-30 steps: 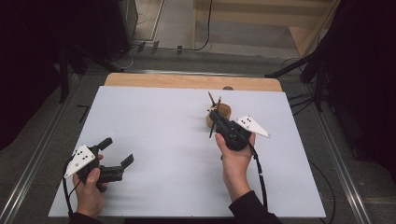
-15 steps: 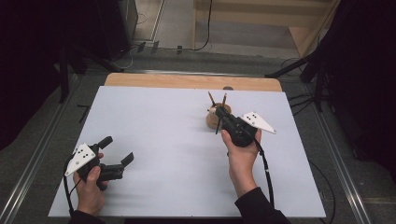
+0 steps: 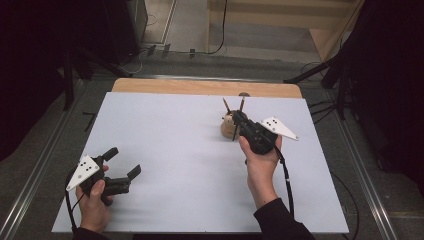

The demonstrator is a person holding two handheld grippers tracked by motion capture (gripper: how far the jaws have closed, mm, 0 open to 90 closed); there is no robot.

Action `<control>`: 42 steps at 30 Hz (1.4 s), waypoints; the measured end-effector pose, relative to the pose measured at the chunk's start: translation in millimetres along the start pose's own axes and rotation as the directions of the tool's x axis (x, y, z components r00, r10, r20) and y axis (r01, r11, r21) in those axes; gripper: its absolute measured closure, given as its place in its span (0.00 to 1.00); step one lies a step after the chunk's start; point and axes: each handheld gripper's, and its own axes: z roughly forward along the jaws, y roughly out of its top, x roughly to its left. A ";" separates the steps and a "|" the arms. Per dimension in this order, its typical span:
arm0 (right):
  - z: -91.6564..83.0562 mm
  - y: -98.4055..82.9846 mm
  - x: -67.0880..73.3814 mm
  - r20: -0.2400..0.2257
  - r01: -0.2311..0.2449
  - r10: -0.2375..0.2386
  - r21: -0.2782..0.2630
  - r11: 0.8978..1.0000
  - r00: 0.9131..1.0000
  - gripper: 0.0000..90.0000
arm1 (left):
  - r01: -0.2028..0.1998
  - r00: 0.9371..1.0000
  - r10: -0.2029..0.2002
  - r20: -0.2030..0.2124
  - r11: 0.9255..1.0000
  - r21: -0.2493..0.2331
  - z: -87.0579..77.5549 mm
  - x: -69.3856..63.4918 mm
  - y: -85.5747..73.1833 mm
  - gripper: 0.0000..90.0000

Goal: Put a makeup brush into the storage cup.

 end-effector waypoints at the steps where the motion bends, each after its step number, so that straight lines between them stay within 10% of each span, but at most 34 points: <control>1: 0.2 0.2 0.0 -0.001 0.001 -0.001 0.000 1.000 1.000 0.93 | -0.002 1.000 0.002 0.000 1.000 0.003 -0.1 0.0 -0.3 0.00; 42: 29.2 16.9 -37.4 0.054 0.068 -0.068 0.010 0.998 0.996 0.93 | 0.000 1.000 0.000 -0.004 1.000 -0.003 -3.0 0.6 1.0 0.00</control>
